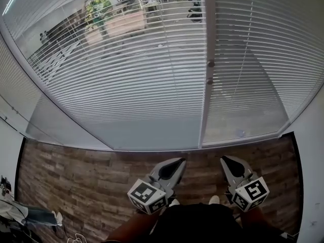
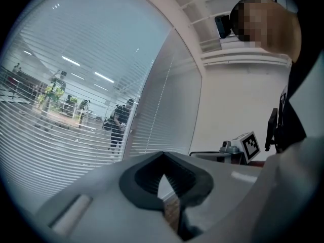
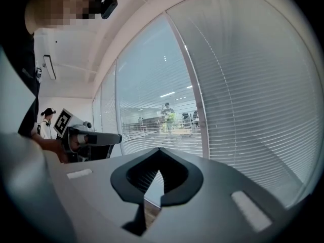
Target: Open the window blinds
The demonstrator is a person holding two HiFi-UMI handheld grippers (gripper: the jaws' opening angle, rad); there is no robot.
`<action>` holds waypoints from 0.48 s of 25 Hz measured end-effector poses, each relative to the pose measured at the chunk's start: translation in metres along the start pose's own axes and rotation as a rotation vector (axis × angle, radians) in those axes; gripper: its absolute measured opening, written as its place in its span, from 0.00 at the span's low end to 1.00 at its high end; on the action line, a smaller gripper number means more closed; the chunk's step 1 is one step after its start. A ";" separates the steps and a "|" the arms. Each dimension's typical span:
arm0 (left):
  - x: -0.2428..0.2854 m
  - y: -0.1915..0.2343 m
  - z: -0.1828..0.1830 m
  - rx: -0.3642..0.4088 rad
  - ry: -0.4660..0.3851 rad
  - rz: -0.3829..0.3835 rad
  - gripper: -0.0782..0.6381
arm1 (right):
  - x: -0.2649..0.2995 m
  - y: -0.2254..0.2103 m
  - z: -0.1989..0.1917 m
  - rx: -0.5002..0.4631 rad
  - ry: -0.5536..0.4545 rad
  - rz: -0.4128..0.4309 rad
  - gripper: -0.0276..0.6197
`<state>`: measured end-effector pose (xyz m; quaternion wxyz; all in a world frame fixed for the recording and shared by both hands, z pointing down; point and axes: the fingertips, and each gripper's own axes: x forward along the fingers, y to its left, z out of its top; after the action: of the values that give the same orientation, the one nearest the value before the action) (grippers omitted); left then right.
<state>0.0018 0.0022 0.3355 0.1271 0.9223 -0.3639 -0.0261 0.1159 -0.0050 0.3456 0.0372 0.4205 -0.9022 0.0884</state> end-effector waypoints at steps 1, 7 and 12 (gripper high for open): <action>-0.001 -0.001 -0.001 0.001 0.002 0.001 0.11 | -0.001 0.001 -0.001 -0.003 -0.004 0.003 0.08; -0.008 -0.008 0.001 0.009 -0.002 -0.003 0.11 | -0.008 0.006 0.000 -0.011 0.008 -0.006 0.08; -0.006 -0.005 -0.006 0.012 -0.002 -0.008 0.11 | -0.005 0.003 -0.008 -0.016 0.016 -0.011 0.08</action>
<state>0.0016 0.0105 0.3401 0.1210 0.9245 -0.3605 -0.0255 0.1169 0.0021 0.3527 0.0483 0.4243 -0.9003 0.0843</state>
